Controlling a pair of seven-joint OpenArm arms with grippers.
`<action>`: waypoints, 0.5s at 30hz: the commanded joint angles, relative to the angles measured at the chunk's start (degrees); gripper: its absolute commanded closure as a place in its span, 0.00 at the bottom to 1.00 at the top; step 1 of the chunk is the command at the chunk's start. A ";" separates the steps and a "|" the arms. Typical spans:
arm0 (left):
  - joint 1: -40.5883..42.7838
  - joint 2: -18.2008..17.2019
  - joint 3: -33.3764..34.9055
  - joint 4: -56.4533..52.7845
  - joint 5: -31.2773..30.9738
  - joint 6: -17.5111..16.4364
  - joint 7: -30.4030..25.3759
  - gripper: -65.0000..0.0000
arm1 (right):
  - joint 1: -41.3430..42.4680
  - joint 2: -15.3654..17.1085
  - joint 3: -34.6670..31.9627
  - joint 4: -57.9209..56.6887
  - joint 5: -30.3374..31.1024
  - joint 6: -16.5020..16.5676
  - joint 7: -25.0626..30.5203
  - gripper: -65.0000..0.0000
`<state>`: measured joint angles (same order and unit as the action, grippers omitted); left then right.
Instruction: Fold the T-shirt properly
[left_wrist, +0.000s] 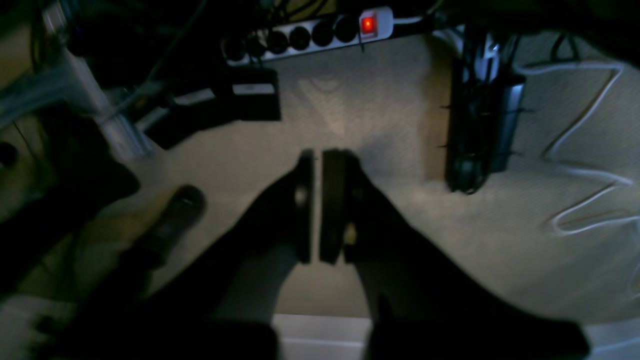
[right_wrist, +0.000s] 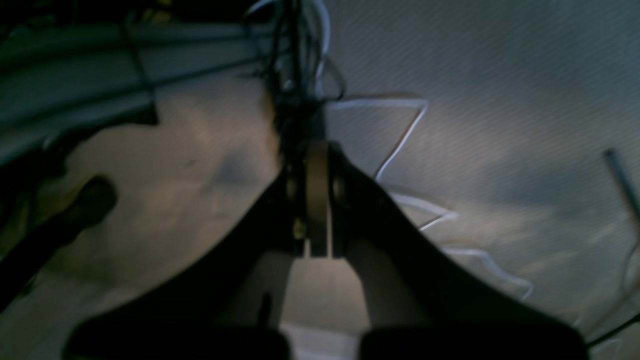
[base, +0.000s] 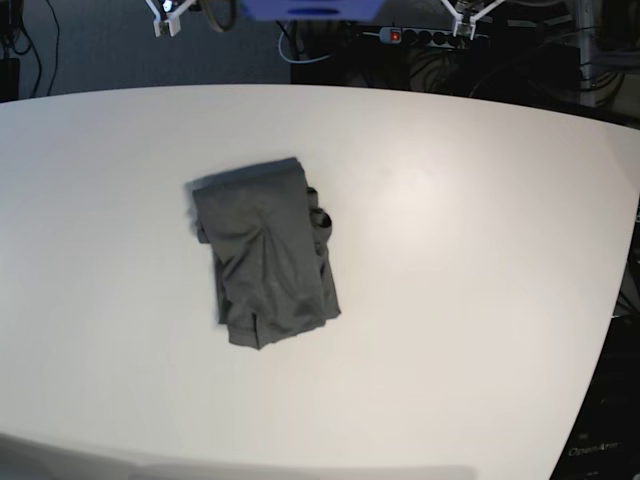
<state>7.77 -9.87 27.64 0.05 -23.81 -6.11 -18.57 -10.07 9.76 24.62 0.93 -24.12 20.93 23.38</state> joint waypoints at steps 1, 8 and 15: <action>-0.96 -0.55 0.10 -0.05 -1.29 -2.73 -0.20 0.96 | -0.53 -0.04 -0.05 -0.09 -1.16 -0.49 0.23 0.99; -3.51 -0.90 0.45 -0.05 -8.23 -11.43 -0.03 0.95 | 3.78 -2.86 -0.31 -0.01 -5.55 -9.72 -5.40 0.99; -6.32 -0.99 0.54 -0.05 -4.80 -11.96 -0.03 0.95 | 7.38 -4.35 0.04 -0.01 -5.46 -12.97 -8.04 0.99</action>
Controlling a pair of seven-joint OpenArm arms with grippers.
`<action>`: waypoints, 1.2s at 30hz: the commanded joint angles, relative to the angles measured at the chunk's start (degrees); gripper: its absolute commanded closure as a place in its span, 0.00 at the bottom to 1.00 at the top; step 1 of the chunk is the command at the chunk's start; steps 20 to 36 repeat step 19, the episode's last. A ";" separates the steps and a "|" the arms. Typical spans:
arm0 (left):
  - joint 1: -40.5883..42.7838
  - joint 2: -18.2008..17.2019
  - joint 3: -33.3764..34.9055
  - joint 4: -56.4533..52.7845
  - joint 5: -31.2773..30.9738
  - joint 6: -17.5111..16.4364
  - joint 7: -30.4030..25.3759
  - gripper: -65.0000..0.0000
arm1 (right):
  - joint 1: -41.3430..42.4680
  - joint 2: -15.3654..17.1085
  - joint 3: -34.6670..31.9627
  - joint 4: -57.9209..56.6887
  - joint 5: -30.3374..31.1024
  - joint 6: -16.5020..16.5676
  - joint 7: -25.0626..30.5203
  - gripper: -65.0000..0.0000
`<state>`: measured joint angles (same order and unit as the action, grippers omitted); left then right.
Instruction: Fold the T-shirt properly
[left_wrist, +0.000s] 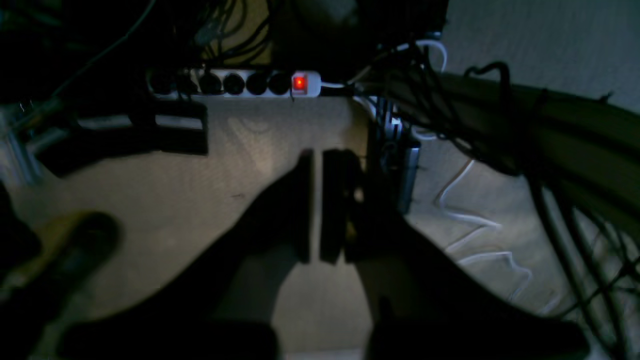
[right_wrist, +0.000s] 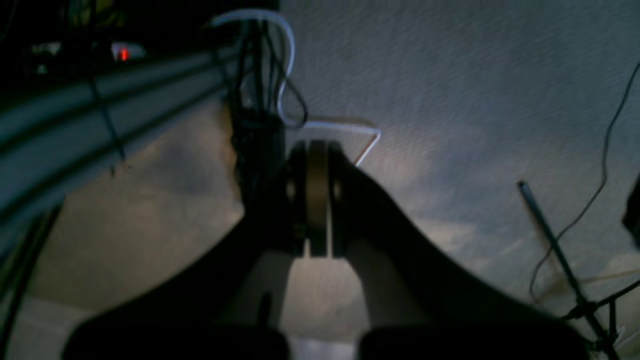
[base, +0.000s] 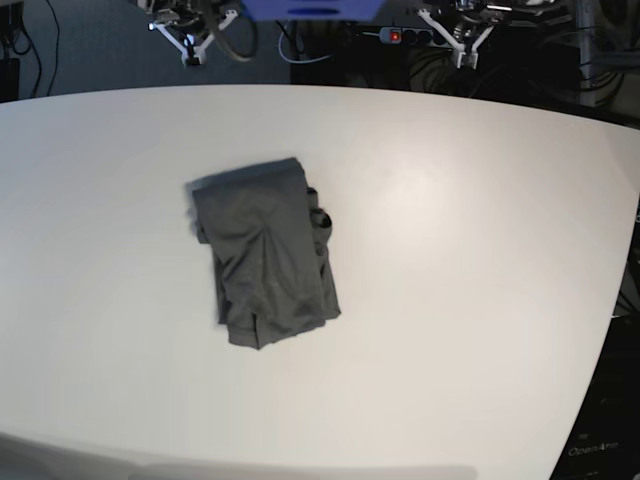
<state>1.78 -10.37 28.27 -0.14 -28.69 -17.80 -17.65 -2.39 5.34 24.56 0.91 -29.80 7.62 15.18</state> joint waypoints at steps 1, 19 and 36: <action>-0.33 -0.49 -0.18 0.14 0.51 -0.26 -0.94 0.95 | -0.11 0.06 0.10 0.02 0.31 0.34 0.16 0.99; -1.74 -0.05 -0.62 0.14 0.42 -0.35 0.99 0.95 | -0.55 0.24 -0.07 -0.07 4.26 0.60 0.51 0.99; -1.74 -0.05 -0.62 0.14 0.42 -0.35 0.99 0.95 | -0.55 0.24 -0.07 -0.07 4.26 0.60 0.51 0.99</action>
